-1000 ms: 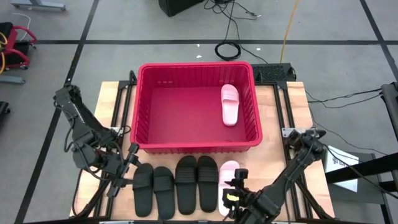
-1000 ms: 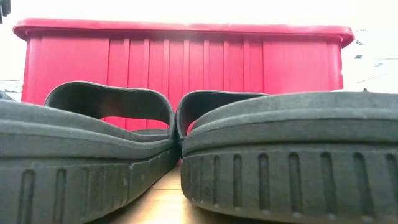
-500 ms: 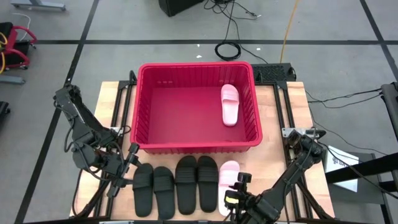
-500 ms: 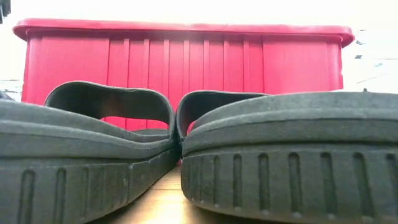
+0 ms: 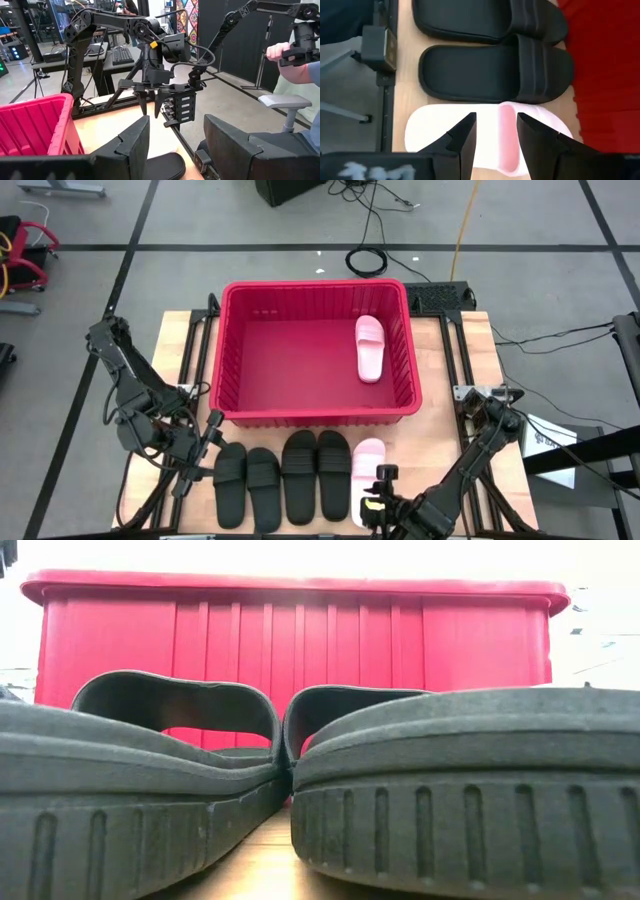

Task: Pick and place slides into bin
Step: Put the pink slipper into the red bin

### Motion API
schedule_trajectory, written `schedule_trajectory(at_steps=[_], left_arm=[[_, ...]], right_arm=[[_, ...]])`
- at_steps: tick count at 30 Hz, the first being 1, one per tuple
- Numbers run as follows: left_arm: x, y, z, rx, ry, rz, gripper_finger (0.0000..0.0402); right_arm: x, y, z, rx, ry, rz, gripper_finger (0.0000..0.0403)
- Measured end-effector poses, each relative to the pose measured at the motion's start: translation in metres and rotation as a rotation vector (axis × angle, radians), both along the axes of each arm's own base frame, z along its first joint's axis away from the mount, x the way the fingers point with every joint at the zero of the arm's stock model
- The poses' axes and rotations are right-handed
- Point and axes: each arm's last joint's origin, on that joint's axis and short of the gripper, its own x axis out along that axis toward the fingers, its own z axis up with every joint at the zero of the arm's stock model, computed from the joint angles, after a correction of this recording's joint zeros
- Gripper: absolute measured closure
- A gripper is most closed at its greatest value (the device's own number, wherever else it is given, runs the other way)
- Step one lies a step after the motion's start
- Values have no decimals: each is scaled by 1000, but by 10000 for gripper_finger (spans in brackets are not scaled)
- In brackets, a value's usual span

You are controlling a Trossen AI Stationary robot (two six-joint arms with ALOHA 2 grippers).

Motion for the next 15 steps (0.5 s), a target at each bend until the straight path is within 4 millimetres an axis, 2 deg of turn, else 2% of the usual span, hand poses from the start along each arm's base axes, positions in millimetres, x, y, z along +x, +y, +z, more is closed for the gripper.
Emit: schedule_trajectory(at_steps=[5, 15], left_arm=[[0, 0, 0, -1, 0, 0, 213], [0, 0, 0, 0, 0, 0, 213]], right_arm=[[1, -1, -15, -22, 11, 23, 273], [4, -15, -40, -89, 81, 16, 273]])
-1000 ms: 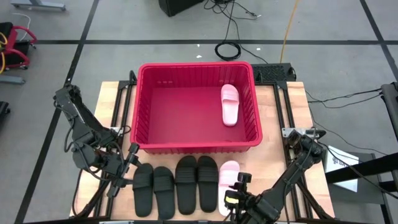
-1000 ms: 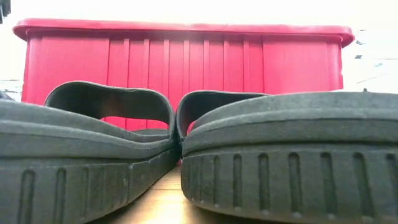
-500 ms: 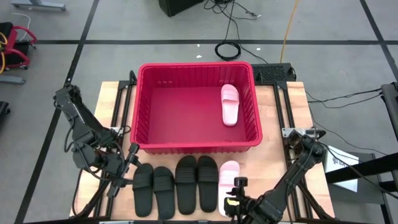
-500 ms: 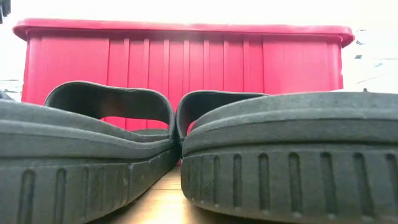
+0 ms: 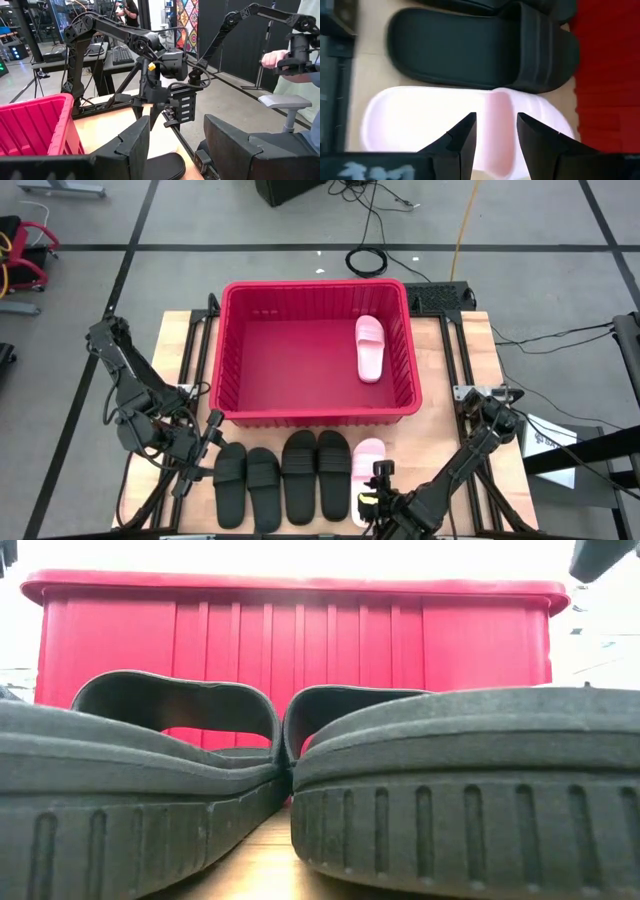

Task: Pick and place slides into bin
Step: Put the pink slipper into the red bin

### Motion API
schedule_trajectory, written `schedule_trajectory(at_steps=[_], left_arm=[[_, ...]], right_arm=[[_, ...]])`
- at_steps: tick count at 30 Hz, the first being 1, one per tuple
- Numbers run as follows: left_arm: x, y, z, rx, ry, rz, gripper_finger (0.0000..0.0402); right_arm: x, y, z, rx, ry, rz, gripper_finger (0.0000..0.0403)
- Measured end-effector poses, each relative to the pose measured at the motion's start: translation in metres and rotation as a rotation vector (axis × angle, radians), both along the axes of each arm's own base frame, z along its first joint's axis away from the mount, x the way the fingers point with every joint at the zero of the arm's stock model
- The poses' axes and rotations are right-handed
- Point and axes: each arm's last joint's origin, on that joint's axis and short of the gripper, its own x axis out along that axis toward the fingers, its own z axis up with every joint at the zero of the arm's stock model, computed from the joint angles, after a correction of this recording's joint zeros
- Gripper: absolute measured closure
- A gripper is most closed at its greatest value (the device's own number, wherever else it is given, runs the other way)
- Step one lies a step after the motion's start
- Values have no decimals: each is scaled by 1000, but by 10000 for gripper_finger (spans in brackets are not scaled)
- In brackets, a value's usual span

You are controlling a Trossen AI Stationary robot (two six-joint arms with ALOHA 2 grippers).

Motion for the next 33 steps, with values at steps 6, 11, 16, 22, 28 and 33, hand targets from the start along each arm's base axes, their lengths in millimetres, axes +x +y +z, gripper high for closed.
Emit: schedule_trajectory(at_steps=[6, 11, 16, 22, 28, 33], left_arm=[[0, 0, 0, 0, 0, 0, 213], [0, 0, 0, 2, 1, 0, 213], [0, 0, 0, 2, 1, 0, 213], [0, 0, 0, 3, 1, 0, 213], [0, 0, 0, 4, 1, 0, 213], [0, 0, 0, 4, 1, 0, 213]], right_arm=[[2, -12, -15, -41, 40, -27, 273], [6, -21, -20, -25, 88, -48, 273], [9, -29, -26, -14, 124, -72, 273], [6, -38, -43, -4, 189, -96, 273], [6, -47, -52, -19, 201, -137, 273], [9, -53, -53, -20, 204, -171, 273]])
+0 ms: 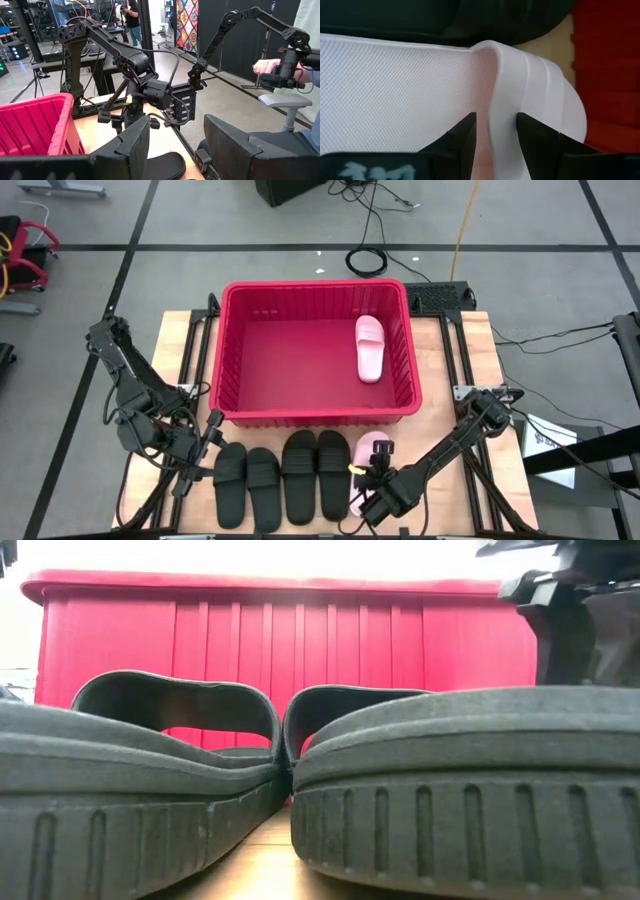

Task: Pick and place slides into bin
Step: Put the pink slipper into the red bin

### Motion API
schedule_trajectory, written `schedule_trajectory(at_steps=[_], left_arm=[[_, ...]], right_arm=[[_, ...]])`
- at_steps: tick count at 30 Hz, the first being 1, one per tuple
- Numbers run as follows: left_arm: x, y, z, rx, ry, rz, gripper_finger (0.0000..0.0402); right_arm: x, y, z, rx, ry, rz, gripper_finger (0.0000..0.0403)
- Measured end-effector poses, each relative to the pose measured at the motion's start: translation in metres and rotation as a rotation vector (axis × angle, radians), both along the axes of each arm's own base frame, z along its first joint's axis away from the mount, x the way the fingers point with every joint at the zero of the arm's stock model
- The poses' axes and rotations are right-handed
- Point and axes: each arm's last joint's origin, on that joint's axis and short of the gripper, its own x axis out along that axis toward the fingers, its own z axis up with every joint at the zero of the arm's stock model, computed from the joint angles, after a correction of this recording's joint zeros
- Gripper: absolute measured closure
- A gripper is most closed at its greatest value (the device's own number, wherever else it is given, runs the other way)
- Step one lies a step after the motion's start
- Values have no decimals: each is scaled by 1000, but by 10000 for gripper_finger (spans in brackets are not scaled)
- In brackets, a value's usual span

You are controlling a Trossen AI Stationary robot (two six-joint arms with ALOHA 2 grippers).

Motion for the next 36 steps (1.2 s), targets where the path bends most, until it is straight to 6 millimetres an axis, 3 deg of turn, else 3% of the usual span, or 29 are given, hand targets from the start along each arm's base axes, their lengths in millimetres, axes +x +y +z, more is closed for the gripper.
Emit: schedule_trajectory(at_steps=[31, 36], left_arm=[[0, 0, 0, 2, 2, -1, 213], [0, 0, 0, 2, 2, -1, 213]], right_arm=[[-5, -25, 8, -108, 45, -104, 273], [-4, -25, 8, -108, 46, -97, 303]])
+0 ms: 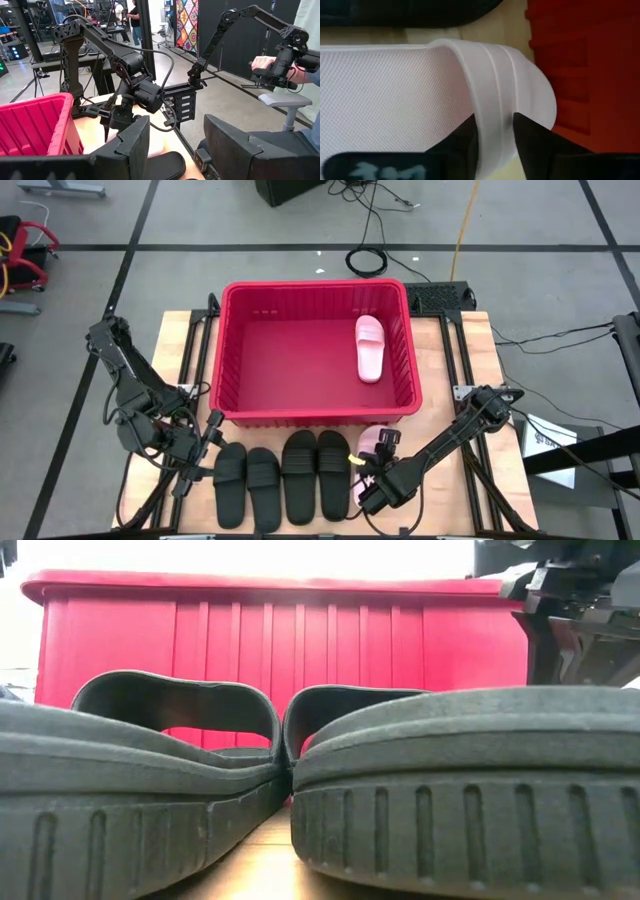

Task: Pick and place slides into bin
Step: Put the pink slipper into the red bin

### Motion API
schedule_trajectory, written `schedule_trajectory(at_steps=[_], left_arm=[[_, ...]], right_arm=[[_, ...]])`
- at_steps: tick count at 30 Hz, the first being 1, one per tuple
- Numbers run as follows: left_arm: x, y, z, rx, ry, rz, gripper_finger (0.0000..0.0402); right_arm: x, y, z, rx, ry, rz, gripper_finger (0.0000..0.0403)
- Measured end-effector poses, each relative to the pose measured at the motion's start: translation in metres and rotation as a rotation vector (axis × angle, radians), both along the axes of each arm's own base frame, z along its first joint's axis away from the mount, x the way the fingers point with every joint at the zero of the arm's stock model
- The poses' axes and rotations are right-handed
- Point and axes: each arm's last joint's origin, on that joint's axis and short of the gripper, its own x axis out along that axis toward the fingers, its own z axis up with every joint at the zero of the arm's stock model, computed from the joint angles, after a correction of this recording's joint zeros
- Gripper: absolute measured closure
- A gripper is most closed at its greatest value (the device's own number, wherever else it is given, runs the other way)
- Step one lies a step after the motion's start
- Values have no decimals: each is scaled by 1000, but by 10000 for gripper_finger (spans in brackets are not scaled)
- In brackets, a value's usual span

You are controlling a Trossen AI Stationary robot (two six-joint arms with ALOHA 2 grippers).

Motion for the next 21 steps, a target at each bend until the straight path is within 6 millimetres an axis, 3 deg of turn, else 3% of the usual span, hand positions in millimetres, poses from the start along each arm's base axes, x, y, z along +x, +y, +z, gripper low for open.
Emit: schedule_trajectory(at_steps=[6, 21], left_arm=[[0, 0, 0, 0, 0, 1, 213], [0, 0, 0, 0, 0, 1, 213]], right_arm=[[0, 1, 0, 15, 31, 34, 392], [3, 4, -1, 64, 17, 50, 399]])
